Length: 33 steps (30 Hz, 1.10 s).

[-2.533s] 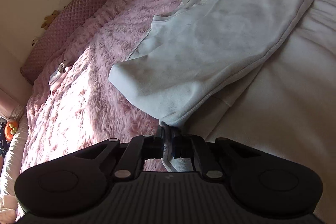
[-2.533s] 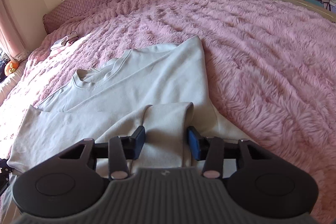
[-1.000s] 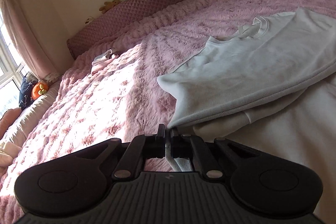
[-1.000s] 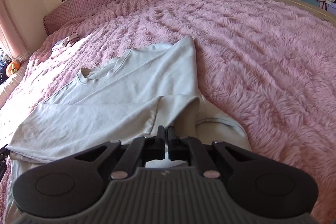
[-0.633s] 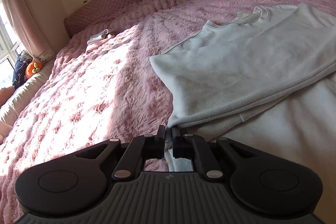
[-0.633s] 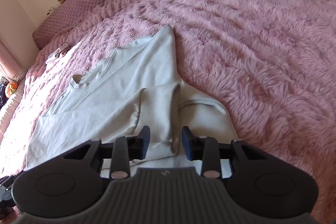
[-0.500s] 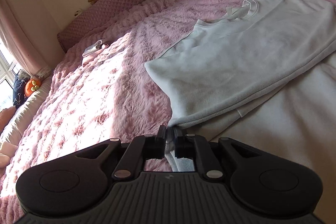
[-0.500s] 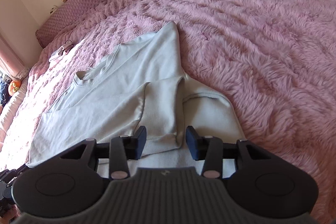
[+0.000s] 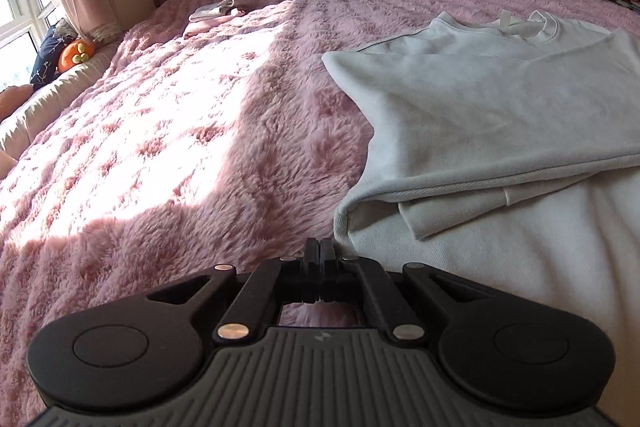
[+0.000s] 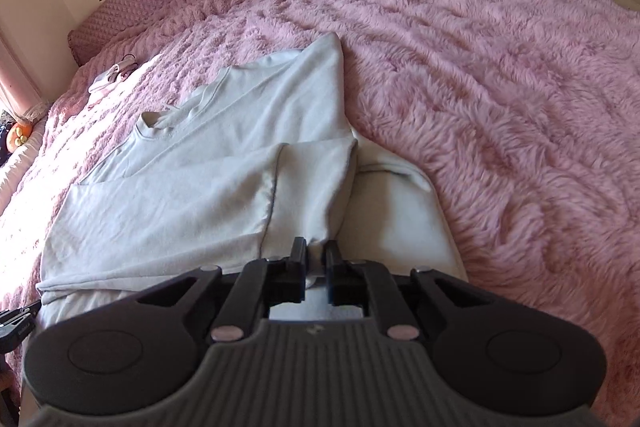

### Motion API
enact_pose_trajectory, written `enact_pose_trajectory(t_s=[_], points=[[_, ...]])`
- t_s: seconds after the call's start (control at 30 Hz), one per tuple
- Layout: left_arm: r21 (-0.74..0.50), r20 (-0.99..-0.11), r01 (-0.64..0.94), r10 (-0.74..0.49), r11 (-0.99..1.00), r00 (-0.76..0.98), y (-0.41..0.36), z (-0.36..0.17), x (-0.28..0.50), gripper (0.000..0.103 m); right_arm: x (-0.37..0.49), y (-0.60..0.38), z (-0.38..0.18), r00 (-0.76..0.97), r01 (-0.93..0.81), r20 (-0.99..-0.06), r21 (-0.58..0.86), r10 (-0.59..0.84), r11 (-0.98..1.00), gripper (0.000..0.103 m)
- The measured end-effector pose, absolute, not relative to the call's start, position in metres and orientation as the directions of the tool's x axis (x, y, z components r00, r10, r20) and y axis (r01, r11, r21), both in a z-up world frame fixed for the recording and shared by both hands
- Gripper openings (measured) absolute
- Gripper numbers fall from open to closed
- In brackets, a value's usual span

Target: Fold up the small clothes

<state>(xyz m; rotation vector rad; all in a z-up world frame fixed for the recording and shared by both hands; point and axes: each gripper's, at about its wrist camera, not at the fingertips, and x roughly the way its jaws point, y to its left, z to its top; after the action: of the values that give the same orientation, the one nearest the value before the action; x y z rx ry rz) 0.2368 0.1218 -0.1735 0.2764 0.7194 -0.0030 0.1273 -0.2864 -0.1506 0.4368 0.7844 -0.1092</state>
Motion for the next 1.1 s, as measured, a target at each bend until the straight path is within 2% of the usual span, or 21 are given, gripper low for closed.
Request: enact_pose_trajectory(t_s=[0.07, 0.1, 0.17, 0.27, 0.3, 0.43, 0.5, 0.57, 0.7, 0.93, 1.03, 1.1], points=[[0.243, -0.636, 0.079, 0.097, 0.967, 0.766, 0.126, -0.165, 0.231, 0.0, 0.121, -0.288, -0.151, 0.71, 0.267, -0.702, 0.341, 0.055, 0.901, 0.007], [0.22, -0.62, 0.078, 0.078, 0.972, 0.781, 0.128, -0.155, 0.226, 0.001, 0.117, -0.287, -0.146, 0.727, 0.274, -0.685, 0.339, 0.037, 0.9, 0.017], [0.2, -0.583, 0.091, 0.044, 0.976, 0.812, 0.127, -0.138, 0.221, 0.003, 0.109, -0.283, -0.133, 0.775, 0.261, -0.632, 0.31, -0.007, 0.914, 0.021], [0.121, -0.533, 0.15, -0.063, 0.981, 0.844, 0.115, -0.116, 0.226, 0.004, 0.113, -0.273, -0.116, 0.824, 0.172, -0.566, 0.298, 0.029, 0.939, 0.027], [0.085, -0.526, 0.172, -0.102, 0.981, 0.845, 0.11, -0.112, 0.23, 0.01, 0.118, -0.268, -0.114, 0.825, 0.148, -0.562, 0.297, 0.048, 0.943, 0.03], [-0.063, -0.515, 0.235, -0.233, 0.97, 0.825, 0.09, -0.112, 0.246, 0.012, 0.14, -0.251, -0.118, 0.8, 0.1, -0.594, 0.263, 0.079, 0.959, 0.03], [-0.138, -0.527, 0.256, -0.29, 0.957, 0.799, 0.085, -0.12, 0.255, 0.022, 0.147, -0.245, -0.126, 0.776, 0.096, -0.626, 0.237, 0.077, 0.967, 0.03], [-0.17, -0.558, 0.228, -0.284, 0.959, 0.78, 0.083, -0.131, 0.26, 0.027, 0.15, -0.242, -0.135, 0.751, 0.113, -0.659, 0.201, 0.048, 0.973, 0.03], [-0.194, -0.633, 0.155, -0.244, 0.969, 0.735, 0.092, -0.155, 0.267, 0.027, 0.147, -0.252, -0.149, 0.727, 0.15, -0.686, 0.176, 0.012, 0.973, 0.028], [-0.242, -0.643, 0.135, -0.263, 0.961, 0.719, 0.102, -0.154, 0.262, 0.03, 0.145, -0.259, -0.149, 0.718, 0.142, -0.695, 0.173, 0.019, 0.975, 0.03], [-0.273, -0.632, 0.13, -0.28, 0.953, 0.722, 0.102, -0.134, 0.253, 0.043, 0.138, -0.259, -0.135, 0.729, 0.144, -0.683, 0.201, 0.033, 0.969, 0.038], [-0.254, -0.631, 0.123, -0.26, 0.959, 0.73, 0.098, -0.117, 0.24, 0.062, 0.126, -0.257, -0.119, 0.744, 0.128, -0.667, 0.215, 0.05, 0.968, 0.039]])
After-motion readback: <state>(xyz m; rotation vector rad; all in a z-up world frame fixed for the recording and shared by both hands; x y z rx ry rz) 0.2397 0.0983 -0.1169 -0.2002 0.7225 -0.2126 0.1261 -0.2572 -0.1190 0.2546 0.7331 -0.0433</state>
